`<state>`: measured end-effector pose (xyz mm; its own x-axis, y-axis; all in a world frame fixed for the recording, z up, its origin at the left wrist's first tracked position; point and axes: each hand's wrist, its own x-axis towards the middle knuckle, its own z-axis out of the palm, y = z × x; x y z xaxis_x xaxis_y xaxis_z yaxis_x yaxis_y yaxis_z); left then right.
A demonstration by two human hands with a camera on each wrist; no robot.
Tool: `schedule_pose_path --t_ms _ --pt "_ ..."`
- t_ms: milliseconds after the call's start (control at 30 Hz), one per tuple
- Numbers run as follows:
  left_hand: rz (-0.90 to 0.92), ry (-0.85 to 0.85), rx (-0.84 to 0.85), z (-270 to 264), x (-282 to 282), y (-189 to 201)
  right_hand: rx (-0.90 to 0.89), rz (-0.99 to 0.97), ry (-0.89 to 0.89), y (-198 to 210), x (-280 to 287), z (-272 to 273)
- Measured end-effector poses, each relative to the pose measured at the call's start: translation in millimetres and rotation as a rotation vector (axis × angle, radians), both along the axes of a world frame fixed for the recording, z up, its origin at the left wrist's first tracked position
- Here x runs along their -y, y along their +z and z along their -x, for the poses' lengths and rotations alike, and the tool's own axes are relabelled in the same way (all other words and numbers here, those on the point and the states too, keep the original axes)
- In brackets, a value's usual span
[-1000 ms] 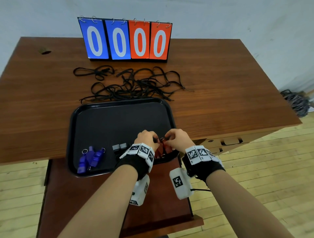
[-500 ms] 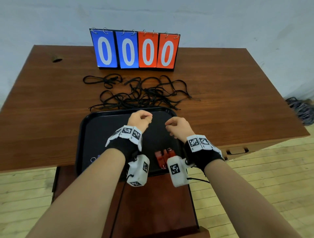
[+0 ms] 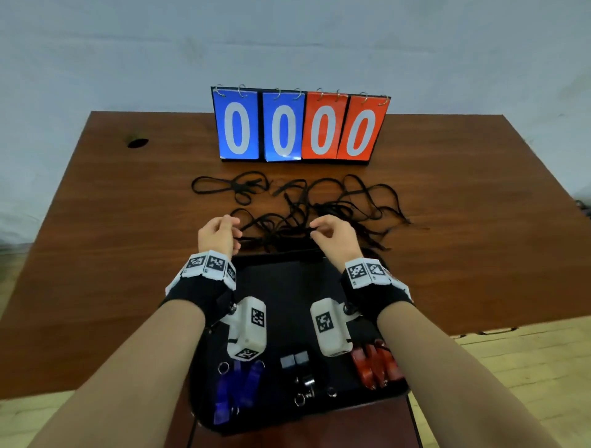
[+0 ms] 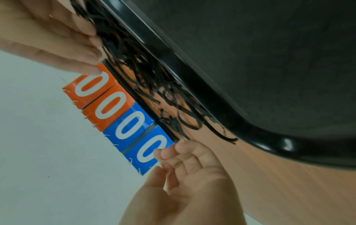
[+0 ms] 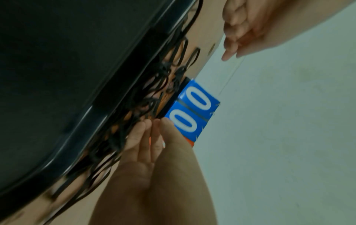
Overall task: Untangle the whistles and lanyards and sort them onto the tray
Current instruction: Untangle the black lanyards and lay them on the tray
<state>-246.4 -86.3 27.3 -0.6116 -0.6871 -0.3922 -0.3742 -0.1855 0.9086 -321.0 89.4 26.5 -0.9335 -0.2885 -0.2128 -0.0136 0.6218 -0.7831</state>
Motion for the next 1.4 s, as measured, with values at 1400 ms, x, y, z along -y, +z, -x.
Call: schedule_pose_path --t_ms 1400 --pt "0.508 -0.519 0.381 -0.7 63.8 -37.6 -0.176 -0.231 0.262 -12.0 93.6 14.4"
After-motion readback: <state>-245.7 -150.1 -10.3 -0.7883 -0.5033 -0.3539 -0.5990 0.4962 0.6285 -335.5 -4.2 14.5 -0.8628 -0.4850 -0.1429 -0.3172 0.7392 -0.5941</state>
